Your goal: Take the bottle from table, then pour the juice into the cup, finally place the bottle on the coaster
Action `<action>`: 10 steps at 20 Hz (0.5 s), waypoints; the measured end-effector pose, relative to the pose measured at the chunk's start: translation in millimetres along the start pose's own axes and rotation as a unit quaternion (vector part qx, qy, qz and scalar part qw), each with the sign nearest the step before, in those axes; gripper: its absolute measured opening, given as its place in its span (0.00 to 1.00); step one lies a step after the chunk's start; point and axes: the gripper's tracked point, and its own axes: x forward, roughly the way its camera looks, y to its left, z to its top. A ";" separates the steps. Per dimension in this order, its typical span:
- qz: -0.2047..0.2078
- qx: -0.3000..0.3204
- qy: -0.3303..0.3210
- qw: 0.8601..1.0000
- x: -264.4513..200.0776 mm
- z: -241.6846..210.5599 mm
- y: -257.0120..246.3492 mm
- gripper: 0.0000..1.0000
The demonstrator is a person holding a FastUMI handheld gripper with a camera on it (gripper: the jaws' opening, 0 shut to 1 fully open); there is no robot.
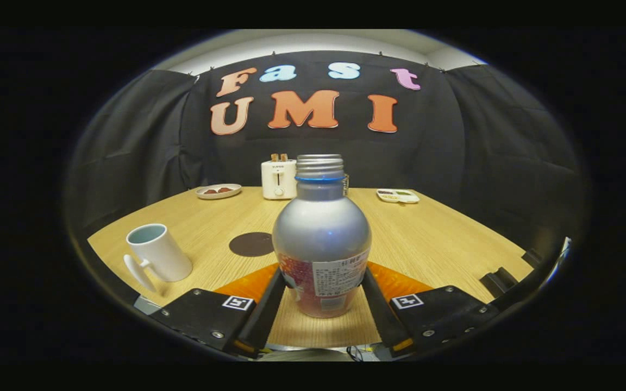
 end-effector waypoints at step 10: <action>-0.022 -0.090 -0.008 0.996 -10.2 20.2 25.0 0.78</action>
